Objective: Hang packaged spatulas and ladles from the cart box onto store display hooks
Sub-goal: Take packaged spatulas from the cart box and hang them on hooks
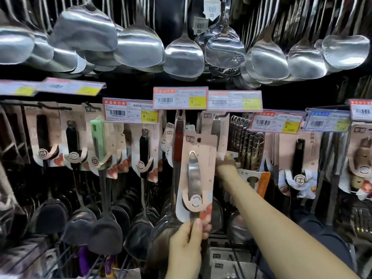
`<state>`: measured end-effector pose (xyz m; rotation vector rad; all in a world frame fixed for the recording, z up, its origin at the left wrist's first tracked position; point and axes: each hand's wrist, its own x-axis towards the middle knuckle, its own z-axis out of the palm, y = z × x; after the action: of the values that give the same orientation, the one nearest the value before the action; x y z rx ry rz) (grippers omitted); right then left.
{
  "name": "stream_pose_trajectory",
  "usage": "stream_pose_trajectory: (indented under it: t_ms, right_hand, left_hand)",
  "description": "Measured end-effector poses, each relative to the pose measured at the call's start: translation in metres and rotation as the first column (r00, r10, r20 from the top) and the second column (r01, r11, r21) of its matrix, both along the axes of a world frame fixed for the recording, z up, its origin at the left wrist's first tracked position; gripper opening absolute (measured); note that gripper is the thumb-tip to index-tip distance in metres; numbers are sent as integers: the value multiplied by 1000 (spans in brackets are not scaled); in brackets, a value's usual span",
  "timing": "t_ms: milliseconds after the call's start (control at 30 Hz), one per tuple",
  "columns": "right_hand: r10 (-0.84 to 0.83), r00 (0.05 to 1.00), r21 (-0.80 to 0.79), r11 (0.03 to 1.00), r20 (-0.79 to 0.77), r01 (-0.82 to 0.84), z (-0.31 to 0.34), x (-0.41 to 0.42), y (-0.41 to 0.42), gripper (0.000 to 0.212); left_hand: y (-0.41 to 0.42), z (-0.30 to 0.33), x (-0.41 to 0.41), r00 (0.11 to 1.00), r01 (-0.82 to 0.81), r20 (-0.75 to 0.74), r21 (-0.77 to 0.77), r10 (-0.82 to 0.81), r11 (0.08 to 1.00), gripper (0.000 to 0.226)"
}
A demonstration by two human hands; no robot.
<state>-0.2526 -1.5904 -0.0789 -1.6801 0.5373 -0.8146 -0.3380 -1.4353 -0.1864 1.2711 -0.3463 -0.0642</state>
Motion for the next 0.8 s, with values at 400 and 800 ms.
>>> stream_pose_trajectory:
  t_ms: [400,800]
  right_hand:
    - [197,980,238,951,18,-196,-18,-39,22,60]
    - [275,956,-168,952,106,-255,-20,-140,34,32]
  left_hand:
    - [1,-10,-1,996,43,-73,25,-41,999,29]
    - [-37,4,-16,961,243,-131,-13,-242,970,32]
